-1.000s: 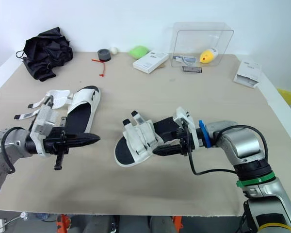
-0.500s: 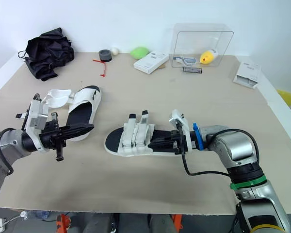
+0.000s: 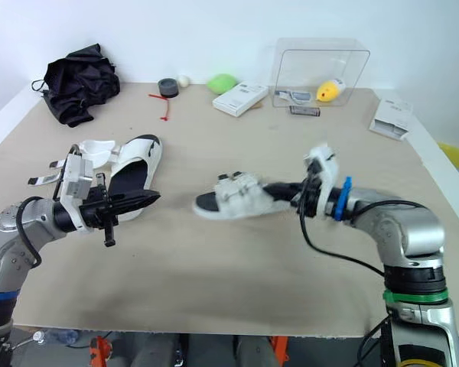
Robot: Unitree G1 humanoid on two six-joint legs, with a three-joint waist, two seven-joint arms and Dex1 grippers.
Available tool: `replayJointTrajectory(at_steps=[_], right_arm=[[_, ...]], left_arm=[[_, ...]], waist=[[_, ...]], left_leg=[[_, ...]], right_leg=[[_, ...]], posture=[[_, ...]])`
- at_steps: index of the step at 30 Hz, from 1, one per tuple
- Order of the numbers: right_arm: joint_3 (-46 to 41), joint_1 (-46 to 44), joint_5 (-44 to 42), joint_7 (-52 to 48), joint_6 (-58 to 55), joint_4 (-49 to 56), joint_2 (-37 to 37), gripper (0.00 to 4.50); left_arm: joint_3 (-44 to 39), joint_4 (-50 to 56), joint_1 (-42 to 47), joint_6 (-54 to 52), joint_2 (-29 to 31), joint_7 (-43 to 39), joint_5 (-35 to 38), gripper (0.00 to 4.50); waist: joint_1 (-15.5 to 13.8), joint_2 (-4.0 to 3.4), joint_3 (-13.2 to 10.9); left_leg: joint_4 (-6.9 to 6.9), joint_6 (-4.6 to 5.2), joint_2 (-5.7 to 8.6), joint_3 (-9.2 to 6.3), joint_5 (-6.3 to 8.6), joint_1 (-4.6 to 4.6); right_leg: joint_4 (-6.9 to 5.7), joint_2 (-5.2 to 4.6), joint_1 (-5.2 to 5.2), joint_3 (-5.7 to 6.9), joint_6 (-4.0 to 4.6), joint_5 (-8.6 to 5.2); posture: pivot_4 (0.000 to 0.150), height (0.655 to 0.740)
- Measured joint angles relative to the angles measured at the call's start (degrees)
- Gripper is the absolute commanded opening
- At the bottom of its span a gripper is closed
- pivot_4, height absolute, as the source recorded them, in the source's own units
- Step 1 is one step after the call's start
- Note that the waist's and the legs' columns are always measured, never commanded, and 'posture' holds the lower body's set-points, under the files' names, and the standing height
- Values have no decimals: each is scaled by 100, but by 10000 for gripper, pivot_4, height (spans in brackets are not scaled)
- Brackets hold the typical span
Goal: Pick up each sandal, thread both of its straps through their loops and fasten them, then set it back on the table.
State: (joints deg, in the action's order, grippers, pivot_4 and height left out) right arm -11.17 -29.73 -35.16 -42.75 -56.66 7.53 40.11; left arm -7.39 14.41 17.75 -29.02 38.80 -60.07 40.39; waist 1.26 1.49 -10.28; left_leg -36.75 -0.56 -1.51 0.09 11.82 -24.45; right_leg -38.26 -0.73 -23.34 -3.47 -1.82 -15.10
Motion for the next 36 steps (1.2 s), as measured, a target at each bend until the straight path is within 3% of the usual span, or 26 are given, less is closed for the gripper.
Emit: replayJointTrajectory(at_steps=[6, 12, 19, 22, 25, 30, 36], right_arm=[[-1112, 70, 292, 1641, -398, 70, -96, 754], [-1426, 43, 666, 3064, -747, 405, -754, 754], [-550, -120, 919, 3902, -1043, 839, -2004, 754], [-176, -304, 938, 3798, -963, 749, -2123, 754], [-220, -417, 942, 3664, -917, 540, -2035, 9762], [-274, -490, 894, 3401, -946, 390, -1798, 32535], [-545, -489, 363, 2655, -1333, 362, -1183, 32535]], left_arm=[[155, -187, 173, 29, -139, -63, -13, 0], [310, -369, 356, 52, -212, -172, -67, 0], [418, -471, 448, 115, -325, -214, -161, 0], [492, -463, 446, 115, -367, -224, -161, 0], [467, -456, 406, 114, -350, -210, -160, 0], [453, -363, 332, 112, -345, -156, -154, 0], [413, -247, 283, 86, -315, -121, -132, 0]], waist=[[-4, -1, 0], [70, -1, 0], [172, -2, 1], [156, -2, 1], [98, -2, 1], [121, -2, 1], [125, -2, 1]], left_leg=[[5, -1, 1, 1, -1, -8], [5, -2, -5, 5, -2, 3], [6, -4, -27, 11, -7, 21], [5, -5, -26, 15, -10, 20], [1, -5, -21, 20, -11, 12], [1, -4, -17, 21, -10, 11], [1, -4, -16, 21, -11, 12]], right_leg=[[0, 0, -5, 0, -1, -1], [-1, 23, -8, -25, 9, 14], [-15, 57, -12, -45, 24, 26], [-19, 57, -12, -42, 25, 27], [-18, 39, -9, -32, 16, 22], [-9, 31, -10, -47, 2, 28], [-10, 37, -10, -45, 5, 30]], posture=[[1500, 7400], [1500, 7400], [1500, 7400], [1500, 7400], [1500, 7400], [1500, 7400], [1500, 7400]])
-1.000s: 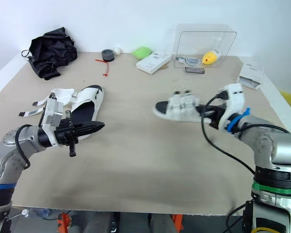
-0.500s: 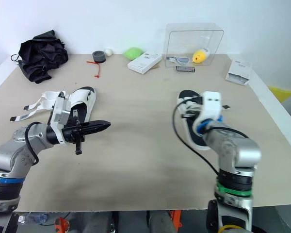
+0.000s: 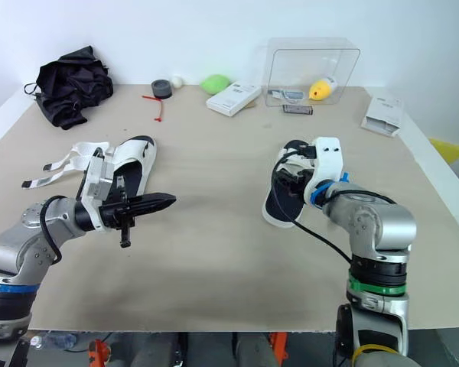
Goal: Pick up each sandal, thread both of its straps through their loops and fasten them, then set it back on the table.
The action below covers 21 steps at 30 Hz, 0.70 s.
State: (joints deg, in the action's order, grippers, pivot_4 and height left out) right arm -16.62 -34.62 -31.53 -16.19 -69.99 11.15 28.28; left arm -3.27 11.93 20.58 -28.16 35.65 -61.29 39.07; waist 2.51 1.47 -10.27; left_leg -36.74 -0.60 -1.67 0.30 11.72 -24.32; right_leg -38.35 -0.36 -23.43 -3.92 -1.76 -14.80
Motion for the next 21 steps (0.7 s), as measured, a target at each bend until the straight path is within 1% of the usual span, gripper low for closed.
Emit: replayJointTrajectory(at_steps=[3, 5, 7, 8, 9, 13, 15, 19, 21], right_arm=[[-430, 53, -785, -913, -238, 296, 688, 32535], [-707, 66, -1281, -1394, -257, 612, 954, 32535], [-878, 86, -1733, -1764, -214, 893, 1023, 32535], [-869, 95, -2021, -1966, -126, 1067, 990, 32535], [-855, 97, -2090, -2014, -104, 1126, 971, 32535], [-462, 209, -2411, -2266, 233, 1581, 860, 32535], [-86, 316, -2529, -2396, 373, 1820, 778, 32535], [323, 488, -2527, -2504, 704, 1894, 753, 32535], [483, 522, -2441, -2510, 845, 1875, 755, 32535]], left_arm=[[-158, -1, -64, -178, 140, 82, 60, 0], [-334, -26, -68, -310, 158, 230, 149, 0], [-448, -143, -15, -426, 159, 465, 140, 0], [-522, -342, 47, -484, 152, 764, 73, 0], [-555, -408, 57, -494, 152, 863, 35, 0], [-820, -707, 65, -727, 41, 1783, -192, 0], [-913, -708, 53, -887, -127, 2235, -223, 0], [-1019, -401, -273, -1087, -600, 2930, -214, 0], [-1047, -385, -345, -1186, -722, 3187, -215, 0]], waist=[[1, 0, 0], [1, 1, 0], [11, 2, 1], [22, 2, 1], [26, 2, 1], [13, 2, 1], [7, 3, 1], [1, 6, 2], [0, 7, 1]], left_leg=[[3, 2, -1, -3, 1, -1], [3, 6, -3, -8, 4, 0], [3, 6, -7, -9, 4, 5], [2, 7, -10, -8, 3, 8], [1, 9, -12, -8, 1, 8], [-1, 18, -13, -13, -7, 7], [-3, 17, -12, -14, -8, 4], [-8, 16, 2, -8, -8, -3], [-17, 16, 5, -9, -8, -10]], right_leg=[[4, 0, -1, -1, -1, -1], [9, 6, 4, 4, -1, -1], [9, 12, 6, 3, 0, -1], [8, 17, 6, 0, -2, 0], [8, 21, 6, 0, -4, 1], [7, 19, 6, 5, -11, 4], [6, 12, 6, 4, -15, 7], [10, -21, 7, -2, -22, 16], [10, -24, 5, -1, -28, 19]], posture=[[1500, 7400], [1500, 7400], [1500, 7400], [1500, 7400], [1500, 7400], [1500, 7400], [1500, 7400], [1500, 7400], [1500, 7400]])
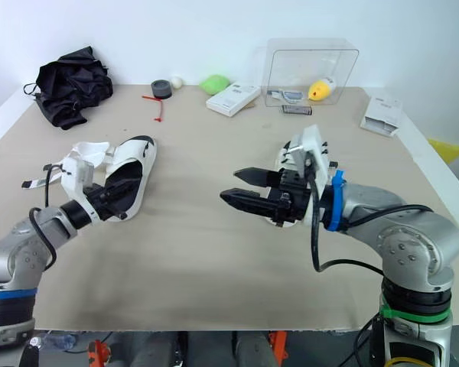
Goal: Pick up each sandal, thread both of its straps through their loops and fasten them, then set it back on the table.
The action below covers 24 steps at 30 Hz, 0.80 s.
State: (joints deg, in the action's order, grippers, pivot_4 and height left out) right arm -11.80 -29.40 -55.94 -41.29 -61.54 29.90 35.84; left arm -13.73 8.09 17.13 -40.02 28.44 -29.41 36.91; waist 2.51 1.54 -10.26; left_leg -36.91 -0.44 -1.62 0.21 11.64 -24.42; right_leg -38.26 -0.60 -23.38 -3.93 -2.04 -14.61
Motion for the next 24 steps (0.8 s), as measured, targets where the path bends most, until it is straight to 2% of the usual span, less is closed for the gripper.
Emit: replayJointTrajectory(at_steps=[3, 4, 5, 7, 13, 17, 24], right_arm=[[142, 25, 79, -4, 197, -82, 0, 32535], [181, 25, 106, -4, 256, -98, 1, 33183], [208, 25, 110, -5, 309, -109, 1, 33183], [247, 25, 111, -6, 397, -146, 1, 33183], [271, 24, 100, 0, 474, -211, 2, 33183], [287, 28, 96, 24, 521, -211, 2, 33183], [280, 75, -21, 186, 545, -196, -25, 33183]], left_arm=[[-9, 207, -72, -115, -96, 243, 15, 0], [-36, 264, -72, -152, -123, 331, 38, 5863], [-86, 311, -71, -193, -190, 428, 90, 8208], [-116, 345, -65, -325, -247, 535, 205, 18146], [-111, 307, 198, -354, -188, 695, 45, 43031], [43, -52, 383, -372, -278, 1122, -365, 44106], [318, -670, 1043, -371, -844, 1948, -1027, 44106]], waist=[[0, 2, -1], [0, 2, -1], [0, 1, -1], [1, 2, -1], [0, 2, -1], [-4, 2, -1], [-35, 3, 1]], left_leg=[[-15, 0, 0, -3, 0, -4], [-18, 0, -1, -4, 0, -4], [-24, 0, -3, -3, 0, -4], [-36, 0, -5, -3, 0, -5], [-47, 0, -5, -1, -1, -5], [-48, 1, -5, -1, -1, -5], [-53, 1, -2, -1, -2, -8]], right_leg=[[-1, 2, 2, 2, -4, 4], [-1, 2, 3, 2, -3, 6], [-1, 4, 4, 2, -3, 9], [-1, 13, 7, 2, -4, 14], [-2, 29, 8, 1, -3, 21], [-2, 30, 8, -1, -2, 24], [-2, 27, 10, -1, -6, 28]], posture=[[1500, 7400], [1500, 7400], [1500, 7400], [1500, 7400], [1500, 7400], [1500, 7400], [1500, 7400]])
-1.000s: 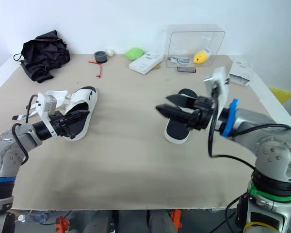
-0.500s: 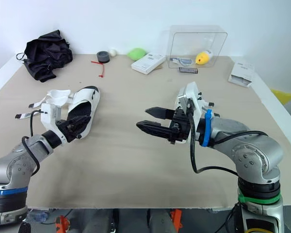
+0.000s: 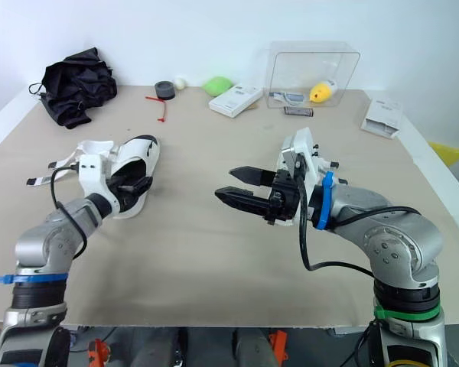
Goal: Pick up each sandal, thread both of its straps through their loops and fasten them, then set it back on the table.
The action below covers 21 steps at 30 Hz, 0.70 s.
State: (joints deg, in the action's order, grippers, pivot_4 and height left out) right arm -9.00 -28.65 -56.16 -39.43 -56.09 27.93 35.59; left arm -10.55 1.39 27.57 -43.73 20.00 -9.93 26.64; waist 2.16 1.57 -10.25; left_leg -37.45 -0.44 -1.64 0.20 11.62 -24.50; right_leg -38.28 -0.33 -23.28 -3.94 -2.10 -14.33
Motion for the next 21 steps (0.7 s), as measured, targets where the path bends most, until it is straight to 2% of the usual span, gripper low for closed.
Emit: replayJointTrajectory(at_steps=[7, 14, 16, 17, 19, 21], right_arm=[[-20, -49, -399, 298, 47, 303, -5, 33183], [573, -87, 450, 737, 258, 464, 44, 33183], [615, -59, 474, 768, 298, 515, 27, 33183], [618, -33, 474, 789, 313, 550, 22, 33183], [617, -16, 474, 821, 335, 564, 17, 33183], [616, 26, 473, 856, 354, 567, 2, 33183]], left_arm=[[292, -1132, 996, 18, -229, 192, -581, 44106], [605, -2064, 1545, 395, -288, 32, -1094, 44106], [627, -2457, 1736, 629, -347, 2, -1247, 38976], [627, -2654, 1813, 749, -352, 4, -1320, 32490], [623, -2857, 1899, 894, -375, 4, -1380, 28372], [610, -3359, 2122, 1212, -426, 6, -1525, 19684]], waist=[[-71, 0, 0], [-99, -2, 2], [-104, -2, 2], [-104, -2, 2], [-106, -2, 3], [-116, -2, 3]], left_leg=[[-3, 7, 3, 7, -8, 0], [-3, 4, 4, 11, -19, 1], [-3, 4, 6, 10, -25, 1], [-3, 5, 6, 11, -30, 1], [-3, 5, 6, 10, -36, 0], [-3, 8, 9, 8, -45, -1]], right_leg=[[0, 3, 2, 1, -11, 4], [0, 1, 4, 7, -13, 6], [0, -1, 5, 8, -18, 8], [1, -2, 4, 6, -27, 12], [1, -3, 6, 8, -30, 14], [3, -7, 7, 15, -38, 18]], posture=[[1500, 7400], [1500, 7400], [1500, 7400], [1500, 7400], [1500, 7400], [1500, 7400]])
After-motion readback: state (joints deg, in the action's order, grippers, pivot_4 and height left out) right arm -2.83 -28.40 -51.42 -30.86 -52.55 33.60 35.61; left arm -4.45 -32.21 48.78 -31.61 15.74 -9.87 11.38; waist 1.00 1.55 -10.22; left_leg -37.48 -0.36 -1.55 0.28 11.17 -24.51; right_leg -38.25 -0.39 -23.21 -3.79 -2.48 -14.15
